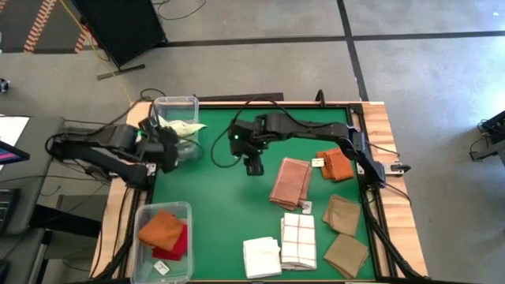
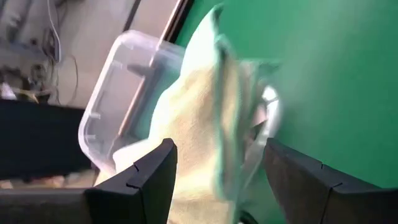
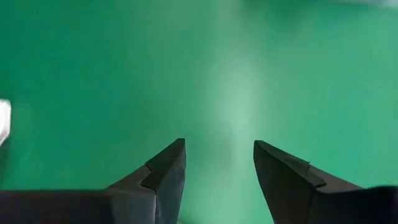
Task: Sort towels by color in basket
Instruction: Put the green towel into the top transparent bin
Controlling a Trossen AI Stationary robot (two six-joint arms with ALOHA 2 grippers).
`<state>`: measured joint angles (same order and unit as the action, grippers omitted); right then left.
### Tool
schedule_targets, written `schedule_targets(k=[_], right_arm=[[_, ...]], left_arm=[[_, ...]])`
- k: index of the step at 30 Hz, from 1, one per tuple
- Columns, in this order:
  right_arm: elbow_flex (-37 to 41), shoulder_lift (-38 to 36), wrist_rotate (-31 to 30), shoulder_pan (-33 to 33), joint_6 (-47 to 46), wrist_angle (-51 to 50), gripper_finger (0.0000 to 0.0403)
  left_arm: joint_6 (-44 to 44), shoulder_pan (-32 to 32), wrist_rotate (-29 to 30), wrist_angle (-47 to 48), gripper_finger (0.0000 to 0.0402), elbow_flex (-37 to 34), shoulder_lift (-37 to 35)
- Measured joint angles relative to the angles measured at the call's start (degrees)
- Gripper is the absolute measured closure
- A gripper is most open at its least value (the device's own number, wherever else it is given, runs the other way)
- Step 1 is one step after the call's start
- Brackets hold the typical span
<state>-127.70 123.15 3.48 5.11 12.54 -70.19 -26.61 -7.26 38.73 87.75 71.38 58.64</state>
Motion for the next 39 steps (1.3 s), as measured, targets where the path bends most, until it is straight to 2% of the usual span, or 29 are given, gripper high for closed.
schedule_targets(k=[8, 14, 23, 27, 36, 39], right_arm=[[0.0, -0.5, -2.6, -3.6, -5.1, -10.6, 0.0189], [0.0, -2.8, -6.0, -8.1, -9.4, -16.0, 0.0189], [0.6, -8.2, -11.1, -17.2, -18.7, -19.8, 0.0188], [1.6, -11.2, -11.5, -22.0, -23.8, -19.8, 0.0189], [3.3, -16.6, -19.5, -32.0, -35.1, -19.9, 0.0188], [3.3, -17.1, -22.6, -34.9, -37.8, -19.9, 0.0188]], left_arm=[[18.2, 18.6, -10.6, -11.7, 0.0176, -6.1, -3.0], [28.2, 30.6, -12.3, -16.6, 0.0176, -9.2, 0.3], [40.0, 45.5, -22.0, -26.3, 0.0176, -11.9, 7.3], [42.8, 50.4, -26.2, -28.9, 0.0176, -12.4, 11.6], [45.5, 56.8, -31.1, -30.1, 0.0176, -12.2, 23.1], [46.1, 57.0, -30.0, -31.2, 0.0176, -11.6, 23.5]])
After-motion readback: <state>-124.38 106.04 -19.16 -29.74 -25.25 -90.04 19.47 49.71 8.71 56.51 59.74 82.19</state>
